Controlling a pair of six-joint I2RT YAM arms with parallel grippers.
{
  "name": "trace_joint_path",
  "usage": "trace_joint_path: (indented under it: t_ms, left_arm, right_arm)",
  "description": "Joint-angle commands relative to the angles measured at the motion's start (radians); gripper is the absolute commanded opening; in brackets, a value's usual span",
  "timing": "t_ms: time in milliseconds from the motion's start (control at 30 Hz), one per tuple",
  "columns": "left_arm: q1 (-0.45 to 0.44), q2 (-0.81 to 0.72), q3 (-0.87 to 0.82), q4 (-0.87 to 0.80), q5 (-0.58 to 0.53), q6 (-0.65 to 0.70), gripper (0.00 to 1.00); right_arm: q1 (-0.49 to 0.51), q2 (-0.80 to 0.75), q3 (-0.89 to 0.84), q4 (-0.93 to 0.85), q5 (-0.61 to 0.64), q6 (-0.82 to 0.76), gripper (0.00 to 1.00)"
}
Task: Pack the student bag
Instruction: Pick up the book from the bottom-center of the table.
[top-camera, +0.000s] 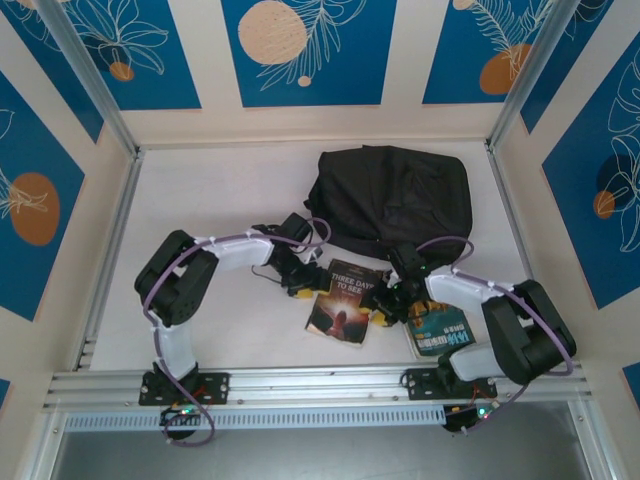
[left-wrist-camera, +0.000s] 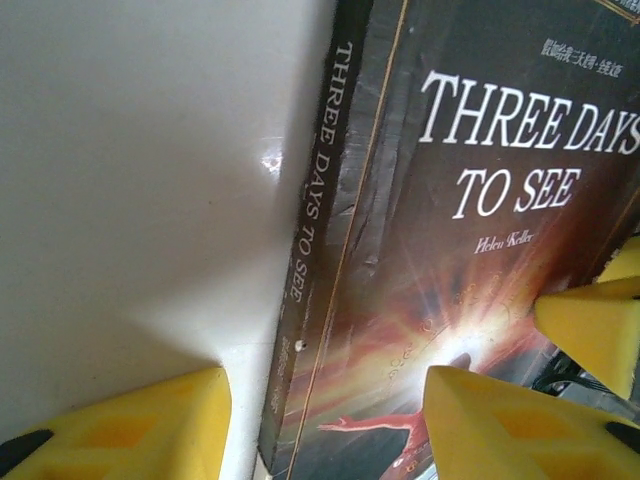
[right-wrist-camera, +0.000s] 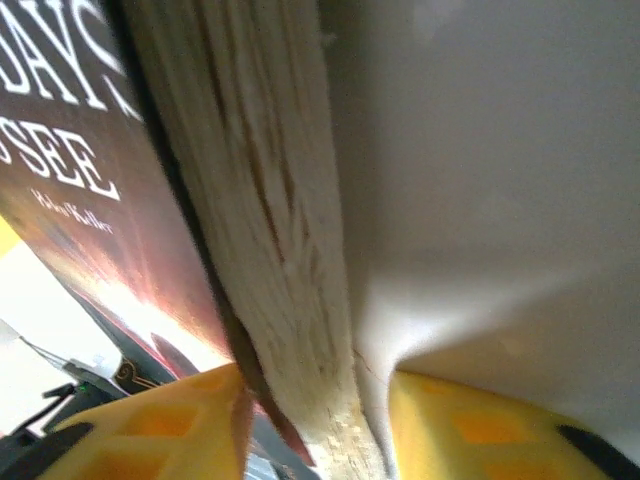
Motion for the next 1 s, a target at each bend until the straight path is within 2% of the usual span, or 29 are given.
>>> trace_joint_path:
  t_ms: [0,267,400,500,600,700,800,967]
  left_arm:
    - [-0.031,0.053,0.039,0.006,0.081,0.007,0.52]
    - [-0.035,0.071,0.069,-0.03,0.096,0.048,0.51]
    - [-0.033,0.065,0.077,-0.043,0.097,0.059,0.5]
    - [-0.034,0.065,0.084,-0.058,0.088,0.061,0.5]
    - [-0.032,0.055,0.085,-0.077,0.068,0.066,0.49]
    - [-0.014,0.01,0.07,-0.104,0.021,0.067,0.49]
    - [0.03,-0.072,0.015,-0.105,0.014,0.031,0.51]
    - [0.116,-0.25,-0.072,-0.104,-0.012,-0.072,0.59]
  right_arm:
    - [0.005,0.073,0.04,0.208,-0.02,-0.01,0.33]
    - [0.01,-0.045,0.076,0.174,-0.059,0.002,0.34]
    - [0.011,0.006,0.069,0.23,-0.141,0.019,0.38]
    - [0.018,0.062,0.072,0.259,-0.188,0.028,0.38]
    - [0.022,0.047,0.081,0.209,-0.139,0.015,0.27]
    - [0.014,-0.032,0.09,0.133,-0.05,0.017,0.17]
    - [0.001,-0.111,0.082,0.129,-0.034,0.082,0.02]
    - [-0.019,-0.159,0.09,0.255,-0.106,0.264,0.0]
